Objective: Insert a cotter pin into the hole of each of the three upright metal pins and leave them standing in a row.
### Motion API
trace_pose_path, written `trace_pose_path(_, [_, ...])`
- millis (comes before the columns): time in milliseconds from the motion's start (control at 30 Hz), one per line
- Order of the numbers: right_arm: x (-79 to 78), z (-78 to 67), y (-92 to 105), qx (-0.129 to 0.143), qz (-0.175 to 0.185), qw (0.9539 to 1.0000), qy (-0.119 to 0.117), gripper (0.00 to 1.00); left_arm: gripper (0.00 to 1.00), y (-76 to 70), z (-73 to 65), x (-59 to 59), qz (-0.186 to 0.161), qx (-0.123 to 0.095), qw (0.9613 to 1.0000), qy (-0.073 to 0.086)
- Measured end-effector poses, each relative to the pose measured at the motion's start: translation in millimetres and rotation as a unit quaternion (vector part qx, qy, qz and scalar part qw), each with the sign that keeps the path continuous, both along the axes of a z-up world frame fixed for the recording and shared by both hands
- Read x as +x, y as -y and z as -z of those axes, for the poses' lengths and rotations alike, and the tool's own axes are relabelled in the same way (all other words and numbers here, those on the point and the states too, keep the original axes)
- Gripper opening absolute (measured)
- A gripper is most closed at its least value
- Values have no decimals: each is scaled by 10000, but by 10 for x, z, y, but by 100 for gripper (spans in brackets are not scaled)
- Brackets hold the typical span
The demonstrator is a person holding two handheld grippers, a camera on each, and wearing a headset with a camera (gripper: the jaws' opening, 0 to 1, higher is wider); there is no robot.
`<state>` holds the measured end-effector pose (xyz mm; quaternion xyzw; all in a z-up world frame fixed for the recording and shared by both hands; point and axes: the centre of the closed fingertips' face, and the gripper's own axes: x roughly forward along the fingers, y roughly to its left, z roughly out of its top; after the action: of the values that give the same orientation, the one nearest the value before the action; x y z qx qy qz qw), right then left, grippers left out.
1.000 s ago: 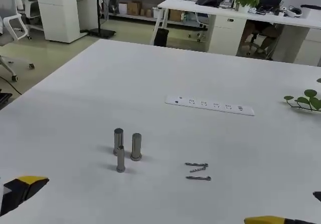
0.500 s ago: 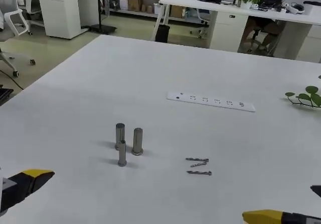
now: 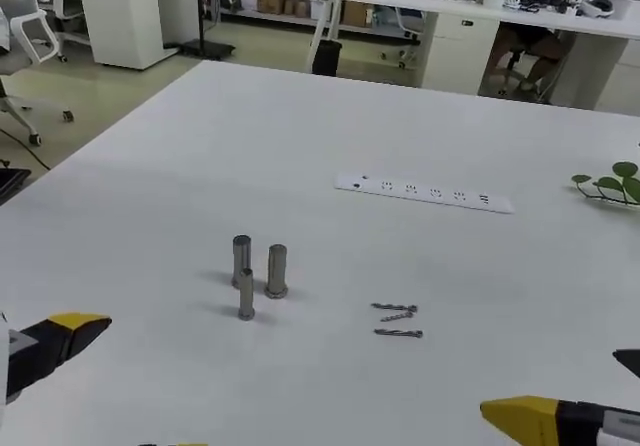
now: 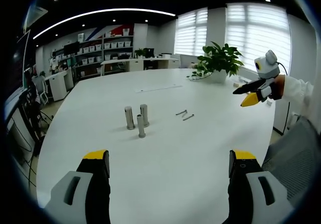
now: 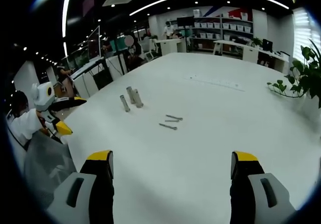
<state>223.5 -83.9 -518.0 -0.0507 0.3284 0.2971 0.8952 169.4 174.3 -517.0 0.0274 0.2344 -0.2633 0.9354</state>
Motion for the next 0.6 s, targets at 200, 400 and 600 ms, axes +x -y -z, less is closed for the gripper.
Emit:
trace_pose_path(200, [7, 3, -56, 8, -94, 10000, -21, 96, 98, -55, -9, 66, -171, -4, 9998, 87])
trace_pose_path(400, [5, 17, -85, 0, -145, 9999, -36, 96, 94, -86, -11, 146, -221, -52, 9997, 86])
trace_pose_path(600, [4, 32, -65, -10, -127, 9999, -52, 96, 94, -61, -12, 203, -171, -63, 9998, 92])
